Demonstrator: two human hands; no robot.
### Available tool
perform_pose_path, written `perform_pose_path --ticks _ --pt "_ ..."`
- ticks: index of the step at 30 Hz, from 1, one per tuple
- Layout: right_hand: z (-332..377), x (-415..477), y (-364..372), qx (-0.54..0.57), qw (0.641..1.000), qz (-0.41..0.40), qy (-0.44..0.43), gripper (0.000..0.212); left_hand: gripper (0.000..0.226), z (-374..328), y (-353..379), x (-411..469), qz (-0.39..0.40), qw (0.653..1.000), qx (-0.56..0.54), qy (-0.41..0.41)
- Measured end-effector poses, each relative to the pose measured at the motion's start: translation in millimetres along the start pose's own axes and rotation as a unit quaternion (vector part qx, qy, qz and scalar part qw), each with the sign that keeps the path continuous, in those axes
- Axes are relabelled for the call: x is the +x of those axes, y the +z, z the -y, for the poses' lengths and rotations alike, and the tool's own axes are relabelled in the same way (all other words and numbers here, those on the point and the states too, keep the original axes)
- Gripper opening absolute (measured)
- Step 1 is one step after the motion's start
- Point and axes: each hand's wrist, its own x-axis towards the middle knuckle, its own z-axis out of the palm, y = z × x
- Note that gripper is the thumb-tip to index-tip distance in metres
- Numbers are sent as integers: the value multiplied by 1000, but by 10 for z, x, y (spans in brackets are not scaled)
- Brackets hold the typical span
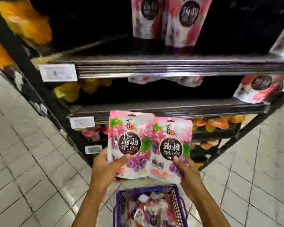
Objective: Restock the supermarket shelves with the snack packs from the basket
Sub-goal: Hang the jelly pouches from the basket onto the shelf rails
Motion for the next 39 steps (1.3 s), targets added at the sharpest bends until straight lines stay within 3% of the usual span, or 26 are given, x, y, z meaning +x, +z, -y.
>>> perform_pose_path --ticks 4,10,15,25,29,33,39 --pt "525 -161 200 21 997 42 -62 18 36 -675 -83 -67 32 996 -9 87" --pt "1132 -328 337 12 990 63 -127 35 41 -1304 -129 -118 44 986 -17 160" --pt "1485 -394 418 45 985 20 -164 32 29 -1632 -6 -120 60 975 -35 213" --pt "2000 -300 56 79 970 28 -227 35 30 -2007 614 -108 87 960 -71 256" --pt "2384 -156 -143 37 961 24 -272 37 35 -2209 953 -53 81 958 -77 264" --pt "2947 111 -323 11 944 29 -328 23 37 -2547 1354 29 51 951 -107 286" --pt "3742 412 -327 -53 912 77 -399 23 38 -3108 1674 87 4 939 -128 318"
